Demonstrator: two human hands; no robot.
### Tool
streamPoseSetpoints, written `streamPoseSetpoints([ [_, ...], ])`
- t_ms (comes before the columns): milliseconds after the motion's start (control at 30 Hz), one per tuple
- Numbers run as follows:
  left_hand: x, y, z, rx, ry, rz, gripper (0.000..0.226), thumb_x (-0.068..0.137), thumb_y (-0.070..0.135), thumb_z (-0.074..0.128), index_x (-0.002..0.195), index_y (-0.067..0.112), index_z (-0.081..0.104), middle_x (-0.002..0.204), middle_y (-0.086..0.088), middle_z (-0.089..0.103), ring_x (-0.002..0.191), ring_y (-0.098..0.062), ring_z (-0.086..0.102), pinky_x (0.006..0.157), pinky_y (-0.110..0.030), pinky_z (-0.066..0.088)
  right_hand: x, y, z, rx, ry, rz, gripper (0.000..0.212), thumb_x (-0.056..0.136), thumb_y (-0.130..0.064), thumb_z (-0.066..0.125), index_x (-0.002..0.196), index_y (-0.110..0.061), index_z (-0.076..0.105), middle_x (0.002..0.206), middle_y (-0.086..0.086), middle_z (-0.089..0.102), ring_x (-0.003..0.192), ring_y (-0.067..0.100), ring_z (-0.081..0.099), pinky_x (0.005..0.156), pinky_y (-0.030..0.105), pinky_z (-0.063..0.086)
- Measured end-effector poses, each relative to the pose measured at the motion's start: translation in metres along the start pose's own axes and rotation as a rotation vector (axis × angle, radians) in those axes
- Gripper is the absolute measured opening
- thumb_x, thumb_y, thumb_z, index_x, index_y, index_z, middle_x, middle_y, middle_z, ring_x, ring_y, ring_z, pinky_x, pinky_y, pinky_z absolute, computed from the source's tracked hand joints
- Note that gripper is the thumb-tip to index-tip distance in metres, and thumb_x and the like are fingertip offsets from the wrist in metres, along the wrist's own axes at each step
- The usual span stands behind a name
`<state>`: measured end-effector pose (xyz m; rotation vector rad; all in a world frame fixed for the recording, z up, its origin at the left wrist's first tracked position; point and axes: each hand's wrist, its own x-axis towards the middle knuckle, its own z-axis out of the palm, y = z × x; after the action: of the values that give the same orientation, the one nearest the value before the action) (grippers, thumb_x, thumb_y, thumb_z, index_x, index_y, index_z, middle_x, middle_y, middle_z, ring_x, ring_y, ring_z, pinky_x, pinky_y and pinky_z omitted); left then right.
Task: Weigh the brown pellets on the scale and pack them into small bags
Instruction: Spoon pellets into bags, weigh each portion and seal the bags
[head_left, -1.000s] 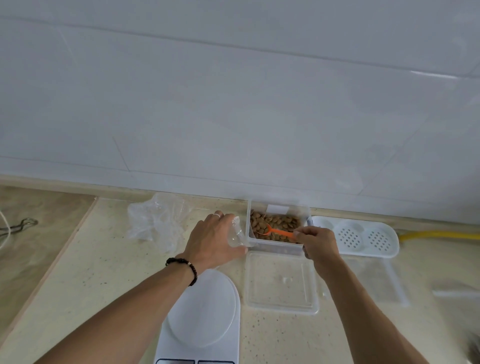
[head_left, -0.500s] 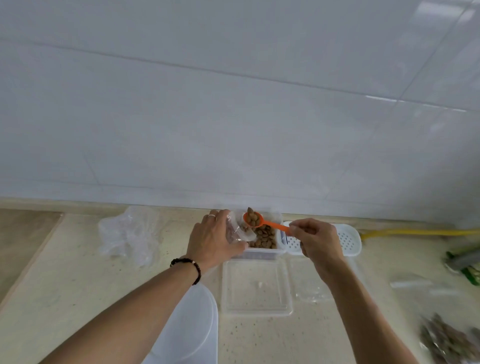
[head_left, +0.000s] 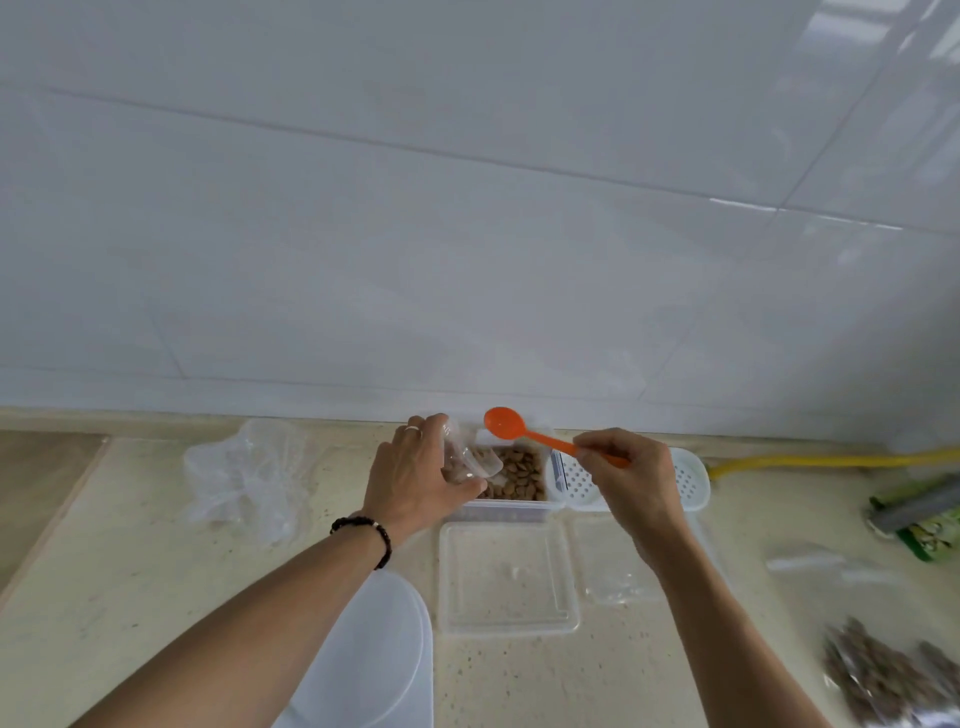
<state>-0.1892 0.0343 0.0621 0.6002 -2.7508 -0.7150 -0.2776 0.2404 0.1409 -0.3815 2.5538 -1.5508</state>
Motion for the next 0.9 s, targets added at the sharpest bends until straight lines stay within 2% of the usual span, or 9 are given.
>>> streamPoseSetpoints([
  [67, 0.003, -0.005, 0.000, 0.013, -0.006, -0.010, 0.074, 0.065, 0.064, 0.067, 0.123, 0.023, 0.044, 0.108, 0.003, 0.053, 0.097, -0.019, 0.054, 0.079, -0.034, 0.044, 0.006, 0.009, 0.006, -0.064, 0.057, 0.074, 0.025, 0.081, -0.002, 0.062, 0.072, -0.022, 0.073, 0.064, -0.006, 0.068, 0.060, 0.009, 0.058, 0.056, 0.021, 0.044],
  [167, 0.009, -0.015, -0.002, 0.055, -0.039, -0.008, 0.074, 0.066, 0.064, 0.064, 0.125, 0.024, 0.044, 0.110, 0.005, 0.054, 0.098, -0.017, 0.053, 0.080, -0.034, 0.044, 0.015, 0.028, 0.022, -0.255, 0.042, 0.149, 0.023, 0.085, -0.004, 0.056, 0.078, -0.016, 0.074, 0.067, -0.007, 0.065, 0.066, 0.016, 0.059, 0.060, 0.025, 0.046],
  [300, 0.014, -0.028, -0.006, 0.100, -0.089, -0.008, 0.076, 0.067, 0.063, 0.064, 0.129, 0.024, 0.043, 0.116, 0.004, 0.053, 0.105, -0.018, 0.052, 0.085, -0.034, 0.042, 0.021, 0.046, 0.049, -0.356, 0.007, 0.144, 0.023, 0.089, -0.005, 0.054, 0.087, -0.010, 0.075, 0.071, -0.001, 0.065, 0.061, 0.009, 0.055, 0.053, 0.017, 0.040],
  [367, 0.013, -0.034, -0.008, 0.114, -0.106, -0.010, 0.077, 0.066, 0.063, 0.064, 0.130, 0.025, 0.042, 0.117, 0.004, 0.053, 0.108, -0.018, 0.051, 0.087, -0.035, 0.042, 0.022, 0.047, 0.063, -0.311, -0.058, 0.161, 0.024, 0.088, -0.002, 0.054, 0.087, -0.012, 0.075, 0.069, -0.001, 0.064, 0.059, 0.013, 0.056, 0.054, 0.021, 0.045],
  [433, 0.012, -0.041, -0.009, 0.119, -0.115, -0.008, 0.077, 0.066, 0.063, 0.063, 0.130, 0.025, 0.042, 0.117, 0.004, 0.053, 0.108, -0.018, 0.051, 0.088, -0.035, 0.042, 0.022, 0.045, 0.075, -0.244, -0.142, 0.193, 0.026, 0.087, 0.000, 0.055, 0.082, -0.019, 0.073, 0.066, -0.003, 0.062, 0.058, 0.018, 0.057, 0.061, 0.034, 0.052],
  [467, 0.011, -0.044, -0.010, 0.122, -0.121, -0.004, 0.078, 0.066, 0.063, 0.063, 0.131, 0.025, 0.042, 0.118, 0.005, 0.053, 0.109, -0.018, 0.051, 0.089, -0.034, 0.042, 0.021, 0.043, 0.080, -0.214, -0.174, 0.208, 0.027, 0.087, 0.000, 0.056, 0.081, -0.021, 0.072, 0.066, -0.003, 0.062, 0.057, 0.017, 0.057, 0.062, 0.036, 0.054],
  [533, 0.008, -0.049, -0.011, 0.119, -0.130, -0.002, 0.080, 0.067, 0.065, 0.064, 0.133, 0.025, 0.041, 0.121, 0.005, 0.051, 0.113, -0.018, 0.050, 0.092, -0.034, 0.040, 0.020, 0.043, 0.086, -0.140, -0.213, 0.262, 0.025, 0.087, 0.000, 0.057, 0.080, -0.020, 0.072, 0.068, 0.000, 0.063, 0.053, 0.014, 0.056, 0.055, 0.029, 0.054],
  [600, 0.006, -0.053, -0.012, 0.111, -0.131, -0.007, 0.080, 0.067, 0.065, 0.064, 0.133, 0.026, 0.040, 0.125, 0.005, 0.051, 0.115, -0.017, 0.048, 0.093, -0.033, 0.039, 0.019, 0.045, 0.088, -0.052, -0.215, 0.332, 0.025, 0.086, 0.002, 0.058, 0.079, -0.017, 0.072, 0.070, 0.003, 0.063, 0.052, 0.014, 0.053, 0.048, 0.022, 0.046],
  [900, 0.004, -0.050, -0.014, 0.087, -0.133, 0.000, 0.079, 0.067, 0.063, 0.064, 0.133, 0.026, 0.040, 0.122, 0.005, 0.051, 0.114, -0.018, 0.048, 0.092, -0.034, 0.039, 0.010, 0.049, 0.072, 0.236, -0.082, 0.537, 0.019, 0.086, 0.011, 0.052, 0.088, 0.003, 0.070, 0.076, 0.021, 0.063, 0.051, 0.018, 0.053, 0.047, 0.027, 0.041],
])
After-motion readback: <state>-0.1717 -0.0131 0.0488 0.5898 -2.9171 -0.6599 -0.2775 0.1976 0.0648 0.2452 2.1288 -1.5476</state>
